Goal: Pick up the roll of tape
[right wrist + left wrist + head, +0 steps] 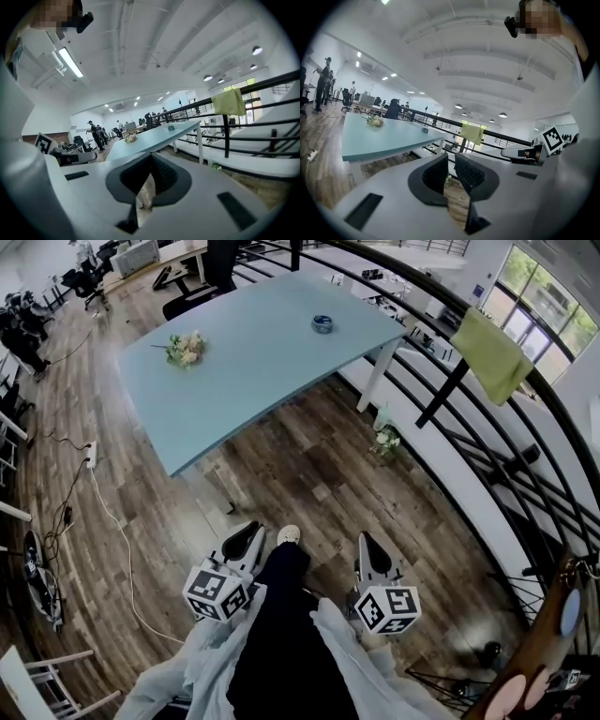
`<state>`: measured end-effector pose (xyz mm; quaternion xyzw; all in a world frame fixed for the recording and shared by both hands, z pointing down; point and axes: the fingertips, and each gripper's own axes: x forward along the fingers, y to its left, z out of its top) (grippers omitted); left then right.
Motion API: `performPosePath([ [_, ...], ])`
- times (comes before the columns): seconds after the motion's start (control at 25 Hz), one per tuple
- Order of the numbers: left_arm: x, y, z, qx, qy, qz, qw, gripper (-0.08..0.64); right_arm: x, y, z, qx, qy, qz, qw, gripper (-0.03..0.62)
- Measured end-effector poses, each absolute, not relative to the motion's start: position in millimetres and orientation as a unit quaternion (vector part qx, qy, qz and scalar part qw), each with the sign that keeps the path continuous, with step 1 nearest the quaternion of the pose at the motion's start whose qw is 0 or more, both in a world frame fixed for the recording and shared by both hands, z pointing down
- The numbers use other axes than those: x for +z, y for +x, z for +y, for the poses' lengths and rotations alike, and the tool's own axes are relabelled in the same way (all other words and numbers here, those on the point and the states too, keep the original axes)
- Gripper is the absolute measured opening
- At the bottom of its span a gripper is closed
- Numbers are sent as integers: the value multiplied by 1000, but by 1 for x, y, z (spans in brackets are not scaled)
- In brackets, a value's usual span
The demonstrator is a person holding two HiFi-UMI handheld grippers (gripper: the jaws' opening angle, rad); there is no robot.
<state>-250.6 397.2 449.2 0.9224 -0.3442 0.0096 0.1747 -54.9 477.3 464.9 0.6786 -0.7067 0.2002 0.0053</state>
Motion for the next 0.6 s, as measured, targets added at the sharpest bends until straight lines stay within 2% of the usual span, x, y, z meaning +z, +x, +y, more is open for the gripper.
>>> performPosePath([
  [0.24,448,-233,362,7,921,-344,181,58,460,-39,436,199,678,-707,9,16],
  [0.44,449,-214,317,9,922,-342,183,58,457,-18,391,201,680,-705,1,156],
  [0.6,444,-195,279,7,925,-334,183,58,448,-1,355,194,685,-702,-6,191],
])
